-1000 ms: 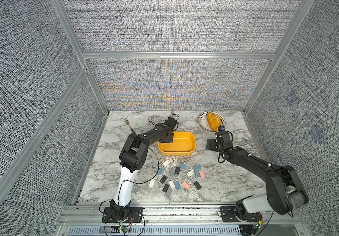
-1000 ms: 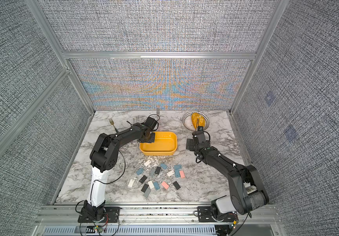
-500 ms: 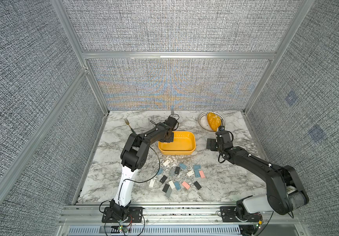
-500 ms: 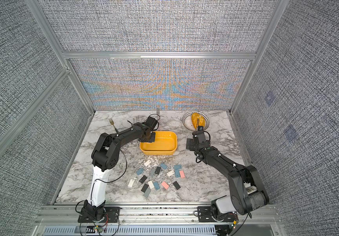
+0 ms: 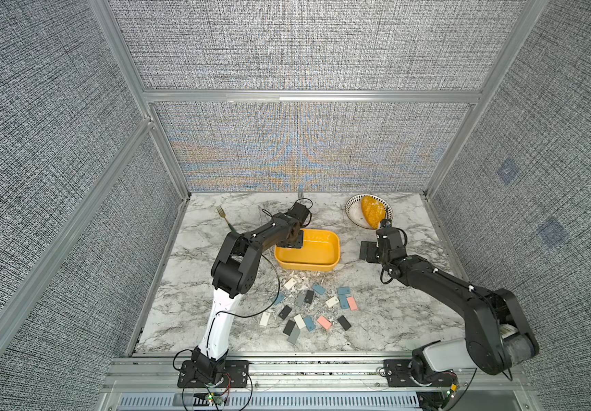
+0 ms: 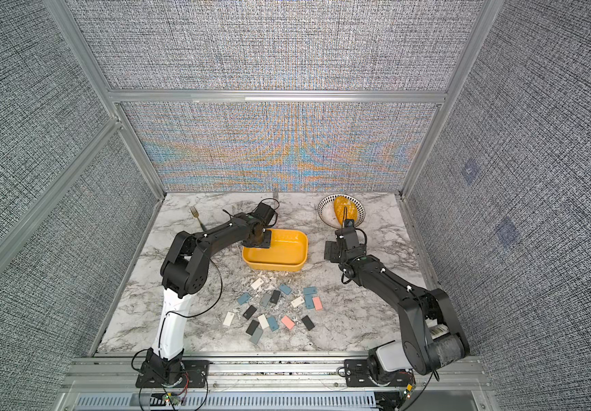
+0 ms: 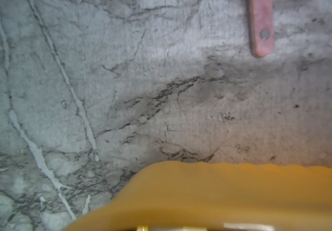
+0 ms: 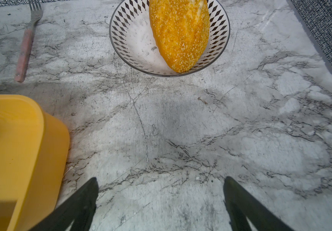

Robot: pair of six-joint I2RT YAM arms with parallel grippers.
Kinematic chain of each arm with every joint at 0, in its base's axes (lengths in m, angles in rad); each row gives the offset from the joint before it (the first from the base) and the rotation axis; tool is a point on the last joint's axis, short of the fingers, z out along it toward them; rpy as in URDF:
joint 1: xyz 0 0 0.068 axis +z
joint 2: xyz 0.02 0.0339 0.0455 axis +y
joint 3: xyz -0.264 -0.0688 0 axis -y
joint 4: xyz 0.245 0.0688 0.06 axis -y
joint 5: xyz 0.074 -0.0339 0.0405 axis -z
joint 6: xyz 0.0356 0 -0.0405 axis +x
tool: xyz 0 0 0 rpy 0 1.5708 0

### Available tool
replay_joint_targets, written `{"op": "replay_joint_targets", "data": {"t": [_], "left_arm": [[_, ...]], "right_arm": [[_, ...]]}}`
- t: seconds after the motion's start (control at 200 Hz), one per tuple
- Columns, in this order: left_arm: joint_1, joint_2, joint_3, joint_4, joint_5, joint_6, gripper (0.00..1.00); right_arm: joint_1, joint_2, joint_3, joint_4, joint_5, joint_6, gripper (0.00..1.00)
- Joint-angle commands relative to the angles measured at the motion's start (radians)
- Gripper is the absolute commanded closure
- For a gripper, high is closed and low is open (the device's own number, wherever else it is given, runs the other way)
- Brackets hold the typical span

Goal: Put the eraser in the storage box
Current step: Place the eraser in the storage box, then pick up the eraser from the center of the board.

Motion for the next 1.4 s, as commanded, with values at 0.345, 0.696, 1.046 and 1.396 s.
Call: {"op": "replay_joint_targets", "data": {"t": [0.345,0.696,1.046,1.396], "left_arm": [[-0.026,-0.21,0.006,-0.061,0.049,0.102,0.4],[-0.046,-0.732,-0.429,-0.182,0.078,0.353,0.38],[-0.172,-0.873,-0.753,-0.114,0.182,0.244,0.38],[-0.214,-0.747,-0.858,-0.001,0.174,0.168,0.38]], "right_arm": [[0.001,-0.022,0.014,-0.02,-0.012,-0.005,0.02],[0.003,-0.034,-0.003,-0.019,-0.024,0.001,0.02],[0.032,-0.02,-0.016,-0.007,-0.034,0.014,0.02],[0.038,-0.038,-0.048,0.006,-0.037,0.027,0.02]]}}
